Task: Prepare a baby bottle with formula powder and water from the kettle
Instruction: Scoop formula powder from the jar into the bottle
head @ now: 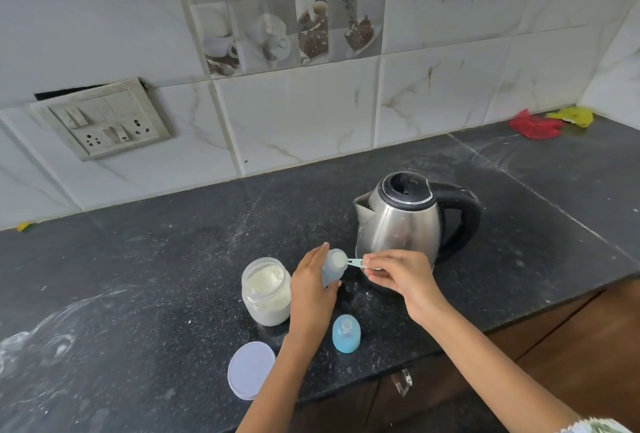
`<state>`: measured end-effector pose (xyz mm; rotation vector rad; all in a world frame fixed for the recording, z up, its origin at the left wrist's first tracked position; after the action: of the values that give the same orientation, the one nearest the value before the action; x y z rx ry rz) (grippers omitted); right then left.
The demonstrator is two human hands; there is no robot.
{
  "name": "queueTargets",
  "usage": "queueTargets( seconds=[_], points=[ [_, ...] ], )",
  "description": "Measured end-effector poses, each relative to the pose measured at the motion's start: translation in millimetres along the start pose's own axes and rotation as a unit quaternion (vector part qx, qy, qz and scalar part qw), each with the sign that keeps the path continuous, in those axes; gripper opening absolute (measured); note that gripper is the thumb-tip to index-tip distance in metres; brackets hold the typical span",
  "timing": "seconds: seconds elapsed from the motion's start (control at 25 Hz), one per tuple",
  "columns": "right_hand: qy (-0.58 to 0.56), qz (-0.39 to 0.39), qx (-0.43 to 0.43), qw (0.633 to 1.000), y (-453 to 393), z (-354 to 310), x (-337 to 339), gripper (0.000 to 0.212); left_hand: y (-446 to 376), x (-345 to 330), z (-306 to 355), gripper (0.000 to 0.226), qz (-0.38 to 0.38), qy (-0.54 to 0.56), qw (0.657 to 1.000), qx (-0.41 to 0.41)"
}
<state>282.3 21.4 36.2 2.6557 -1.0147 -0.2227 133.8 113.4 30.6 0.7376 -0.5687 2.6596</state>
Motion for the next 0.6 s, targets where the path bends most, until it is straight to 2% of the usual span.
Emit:
queueTargets(
  seconds=[0.08, 0.16, 0.32, 0.4, 0.44, 0.52, 0.6],
  points=[
    [0.066, 0.004, 0.06, 0.996, 0.3, -8.5, -0.1, 0.01, 0.7, -0.4, 3.6, 0.059, 0.0, -0.007, 1.0, -0.011],
    [0.203, 0.01, 0.183, 0.962, 4.8, -25.3, -3.9, 0.011, 0.2, 1.6, 6.1, 0.054, 0.002, 0.002, 1.0, -0.009],
    [0.434, -0.015, 0.385, 0.814, 18.8, -53.8, -24.2, 0.014, 1.7, 3.2, 15.5, 0.036, -0.024, 0.018, 0.999, -0.021],
    [0.493, -0.061, 0.515, 0.699, 30.9, -58.4, -37.5, 0.022, 2.6, 2.9, 14.3, 0.037, -0.033, 0.044, 0.998, -0.003],
    [0.499, -0.07, 0.565, 0.653, 37.6, -57.3, -39.0, 0.028, 1.4, 2.9, 12.4, 0.04, -0.033, 0.057, 0.998, 0.009],
    [0.49, -0.073, 0.609, 0.619, 45.1, -53.0, -36.1, 0.033, -2.9, 3.4, 6.2, 0.049, -0.029, 0.074, 0.996, 0.027],
    [0.472, -0.077, 0.617, 0.624, 47.2, -50.7, -34.1, 0.034, -6.1, 5.3, 1.9, 0.051, -0.026, 0.076, 0.996, 0.037]
  ],
)
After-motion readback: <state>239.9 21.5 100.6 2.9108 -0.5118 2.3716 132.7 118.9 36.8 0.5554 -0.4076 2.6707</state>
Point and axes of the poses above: each hand's wrist, its own y-axis away from the middle knuckle, its own x-axis out of the back of the hand, z = x × y, the point moved 7 cm from there along -y, towards the middle knuckle, and after that the axes turned 2 degrees about y, right-handed, at the moved point
